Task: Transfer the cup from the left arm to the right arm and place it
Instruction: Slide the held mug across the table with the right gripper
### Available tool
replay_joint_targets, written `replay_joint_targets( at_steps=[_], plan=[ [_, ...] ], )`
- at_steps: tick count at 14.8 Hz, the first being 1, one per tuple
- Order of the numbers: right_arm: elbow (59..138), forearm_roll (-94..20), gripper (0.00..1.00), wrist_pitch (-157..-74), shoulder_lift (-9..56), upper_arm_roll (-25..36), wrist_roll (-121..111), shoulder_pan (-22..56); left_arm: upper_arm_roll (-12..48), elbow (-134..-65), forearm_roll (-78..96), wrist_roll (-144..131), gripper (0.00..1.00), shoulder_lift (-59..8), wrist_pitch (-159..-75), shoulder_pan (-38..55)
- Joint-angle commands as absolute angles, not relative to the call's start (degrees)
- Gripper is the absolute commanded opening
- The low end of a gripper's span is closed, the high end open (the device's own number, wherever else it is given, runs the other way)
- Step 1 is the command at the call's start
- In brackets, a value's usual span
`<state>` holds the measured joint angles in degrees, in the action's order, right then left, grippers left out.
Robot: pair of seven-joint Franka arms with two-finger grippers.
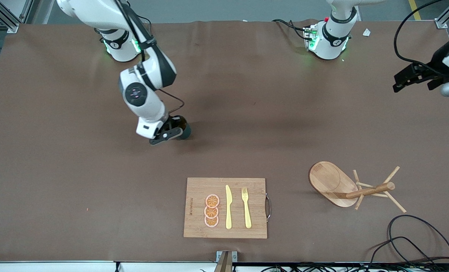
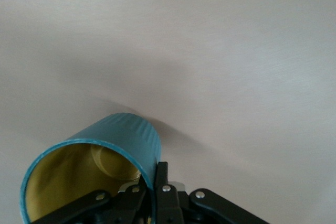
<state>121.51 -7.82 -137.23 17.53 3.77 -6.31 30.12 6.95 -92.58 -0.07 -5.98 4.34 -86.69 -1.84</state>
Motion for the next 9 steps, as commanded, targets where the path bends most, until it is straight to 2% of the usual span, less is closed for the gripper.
replay_joint_targets(
  at_steps=[1, 5, 9],
  plan=[
    [125.2, -6.2, 0.02, -136.9, 13.4, 3.0, -17.8, 24.4, 8.4, -93.3, 0.7, -5.3, 1.00, 5.6, -86.5, -2.5],
    [125.7, -6.2, 0.02, -137.0, 13.2, 3.0, -37.7, 17.3, 8.5, -93.3, 0.8, -5.2, 1.00, 5.6, -86.5, -2.5],
    [126.3, -6.1, 0.02, -136.8, 13.1, 3.0, -46.7, 11.2, 8.4, -93.3, 0.8, -5.4, 1.00, 5.7, -86.5, -2.5]
  ],
)
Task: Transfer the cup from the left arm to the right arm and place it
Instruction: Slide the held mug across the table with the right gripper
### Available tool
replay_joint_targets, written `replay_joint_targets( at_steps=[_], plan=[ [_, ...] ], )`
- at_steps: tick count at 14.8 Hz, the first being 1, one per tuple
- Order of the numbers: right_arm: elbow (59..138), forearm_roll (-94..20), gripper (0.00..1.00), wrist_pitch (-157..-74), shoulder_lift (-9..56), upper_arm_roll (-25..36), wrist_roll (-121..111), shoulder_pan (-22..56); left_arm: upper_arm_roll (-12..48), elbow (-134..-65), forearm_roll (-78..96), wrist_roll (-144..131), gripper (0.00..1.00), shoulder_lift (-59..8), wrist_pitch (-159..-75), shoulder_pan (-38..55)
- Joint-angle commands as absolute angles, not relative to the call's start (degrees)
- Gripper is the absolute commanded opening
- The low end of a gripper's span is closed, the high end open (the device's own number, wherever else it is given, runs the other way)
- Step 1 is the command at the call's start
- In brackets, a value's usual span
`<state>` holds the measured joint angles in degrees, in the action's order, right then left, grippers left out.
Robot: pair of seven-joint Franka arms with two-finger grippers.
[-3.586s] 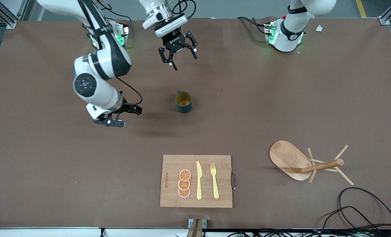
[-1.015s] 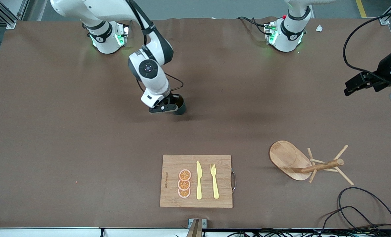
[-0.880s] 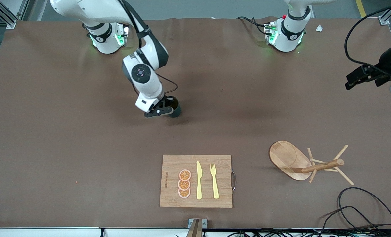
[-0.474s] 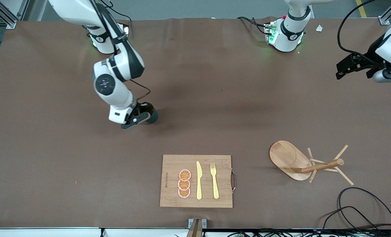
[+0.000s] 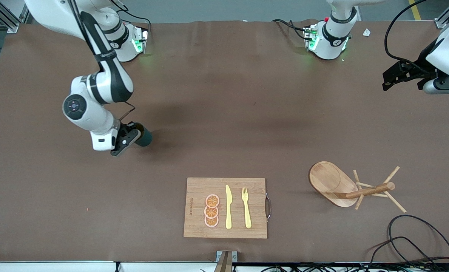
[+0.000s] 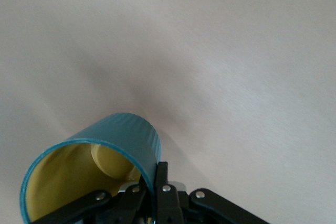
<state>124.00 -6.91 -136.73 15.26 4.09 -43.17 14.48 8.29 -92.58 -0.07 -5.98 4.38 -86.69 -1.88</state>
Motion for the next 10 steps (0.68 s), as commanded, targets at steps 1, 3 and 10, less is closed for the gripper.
replay_joint_targets(
  at_steps=[1, 3, 10],
  plan=[
    [126.9, -5.4, 0.02, -136.9, 13.1, 3.1, -48.9, 9.2, 8.4, -93.3, 0.8, -5.4, 1.00, 5.9, -86.5, -2.6],
    [127.1, -4.0, 0.02, -136.8, 13.0, 3.2, -51.0, 6.3, 8.3, -92.7, 0.8, -5.4, 1.00, 5.9, -86.6, -2.7],
    [127.3, 1.2, 0.01, -135.4, 12.5, 3.3, -51.0, -0.3, 8.3, -92.6, 0.4, -5.4, 1.00, 5.9, -86.6, -2.9]
  ],
)
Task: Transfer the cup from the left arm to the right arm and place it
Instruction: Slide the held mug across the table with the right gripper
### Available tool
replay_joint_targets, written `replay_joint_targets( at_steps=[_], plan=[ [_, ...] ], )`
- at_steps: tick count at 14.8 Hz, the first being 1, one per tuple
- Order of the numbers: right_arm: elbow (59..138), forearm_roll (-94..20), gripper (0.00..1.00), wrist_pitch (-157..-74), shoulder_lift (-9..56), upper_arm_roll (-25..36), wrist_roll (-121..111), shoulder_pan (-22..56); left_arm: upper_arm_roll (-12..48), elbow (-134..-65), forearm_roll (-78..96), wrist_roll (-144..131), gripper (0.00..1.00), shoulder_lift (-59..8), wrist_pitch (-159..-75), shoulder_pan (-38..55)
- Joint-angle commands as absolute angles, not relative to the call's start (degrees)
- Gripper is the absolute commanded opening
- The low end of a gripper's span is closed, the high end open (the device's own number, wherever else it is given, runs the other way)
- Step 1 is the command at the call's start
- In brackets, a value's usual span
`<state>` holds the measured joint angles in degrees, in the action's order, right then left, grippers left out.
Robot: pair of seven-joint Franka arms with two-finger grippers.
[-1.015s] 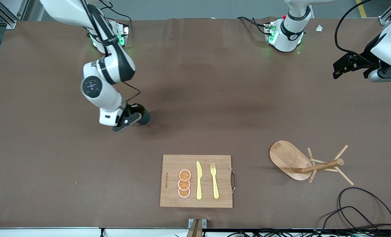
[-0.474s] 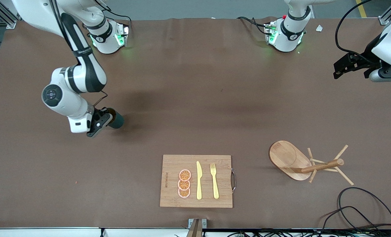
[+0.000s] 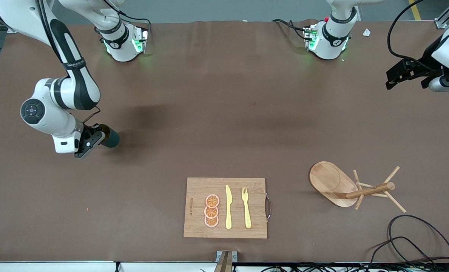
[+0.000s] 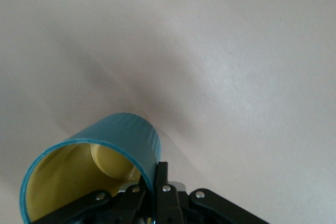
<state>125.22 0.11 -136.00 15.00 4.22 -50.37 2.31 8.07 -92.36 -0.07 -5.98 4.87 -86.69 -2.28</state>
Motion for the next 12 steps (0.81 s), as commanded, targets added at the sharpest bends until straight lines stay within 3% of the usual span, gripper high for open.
replay_joint_targets(
  at_steps=[1, 9, 12],
  plan=[
    [127.3, 1.2, 0.01, -135.4, 12.7, 3.3, -51.0, -1.2, 8.2, -92.6, 0.4, -5.4, 1.00, 5.9, -86.6, -2.9],
    [126.8, 2.9, 0.02, -136.1, 14.1, 3.2, -51.0, -5.1, 7.8, -92.3, 0.3, -5.3, 1.00, 5.9, -86.7, -3.0],
    [126.8, 2.9, 0.09, -137.9, 15.2, 3.2, -51.1, -5.3, 7.8, -92.3, 0.2, -5.4, 1.00, 5.9, -86.9, -3.0]
  ],
)
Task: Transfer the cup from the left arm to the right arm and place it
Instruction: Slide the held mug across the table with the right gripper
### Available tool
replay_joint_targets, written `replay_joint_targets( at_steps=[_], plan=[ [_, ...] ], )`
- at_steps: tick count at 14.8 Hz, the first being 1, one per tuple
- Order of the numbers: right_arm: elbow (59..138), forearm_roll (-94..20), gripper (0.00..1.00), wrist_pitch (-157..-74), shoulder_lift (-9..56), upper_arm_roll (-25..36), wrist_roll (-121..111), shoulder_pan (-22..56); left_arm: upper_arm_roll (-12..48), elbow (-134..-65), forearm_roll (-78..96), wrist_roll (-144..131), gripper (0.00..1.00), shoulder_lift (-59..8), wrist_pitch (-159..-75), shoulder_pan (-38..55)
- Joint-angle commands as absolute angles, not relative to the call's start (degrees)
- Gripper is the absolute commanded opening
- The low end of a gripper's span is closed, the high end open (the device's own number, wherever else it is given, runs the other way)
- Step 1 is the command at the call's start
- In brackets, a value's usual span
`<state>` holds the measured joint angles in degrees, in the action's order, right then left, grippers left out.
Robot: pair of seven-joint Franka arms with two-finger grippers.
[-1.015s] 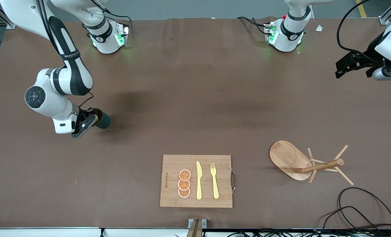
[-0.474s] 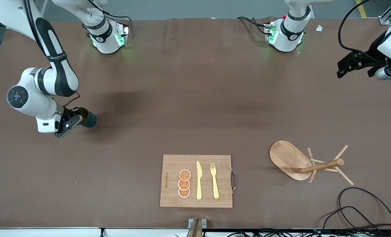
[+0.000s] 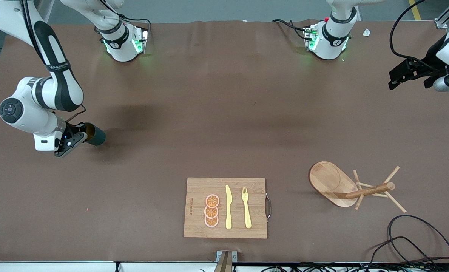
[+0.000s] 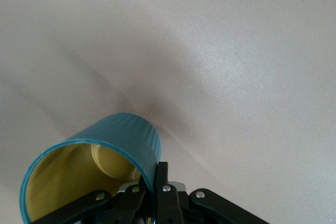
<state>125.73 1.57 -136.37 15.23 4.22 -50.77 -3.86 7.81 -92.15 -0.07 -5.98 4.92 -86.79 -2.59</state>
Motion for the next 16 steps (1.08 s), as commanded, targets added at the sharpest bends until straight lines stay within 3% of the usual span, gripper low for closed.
replay_joint_targets(
  at_steps=[1, 5, 6, 7, 10, 16],
  plan=[
    [126.8, 2.9, 0.11, -138.2, 15.5, 3.2, -51.1, -5.3, 7.8, -92.3, 0.3, -5.4, 1.00, 5.8, -87.0, -3.0],
    [126.8, 3.0, 0.24, -138.7, 16.5, 3.2, -51.1, -5.8, 7.7, -92.3, 0.2, -5.4, 1.00, 5.7, -87.1, -3.0],
    [126.8, 2.9, 0.44, -138.6, 16.5, 3.2, -51.1, -5.8, 7.8, -92.3, 0.2, -5.4, 1.00, 5.7, -87.2, -3.0],
    [126.7, 2.9, 0.99, -138.2, 16.3, 3.2, -51.3, -5.8, 7.7, -92.3, 0.2, -5.4, 1.00, 5.7, -87.2, -3.0],
    [125.9, 2.9, 1.00, -135.2, 15.6, 3.1, -51.4, -5.9, 7.8, -92.3, 0.3, -5.4, 1.00, 5.6, -87.5, -3.0],
    [115.9, 2.0, 1.00, -118.5, 12.4, 2.8, -46.5, -5.4, 7.8, -91.5, 0.1, -5.4, 1.00, 5.1, -87.9, -3.0]
  ],
)
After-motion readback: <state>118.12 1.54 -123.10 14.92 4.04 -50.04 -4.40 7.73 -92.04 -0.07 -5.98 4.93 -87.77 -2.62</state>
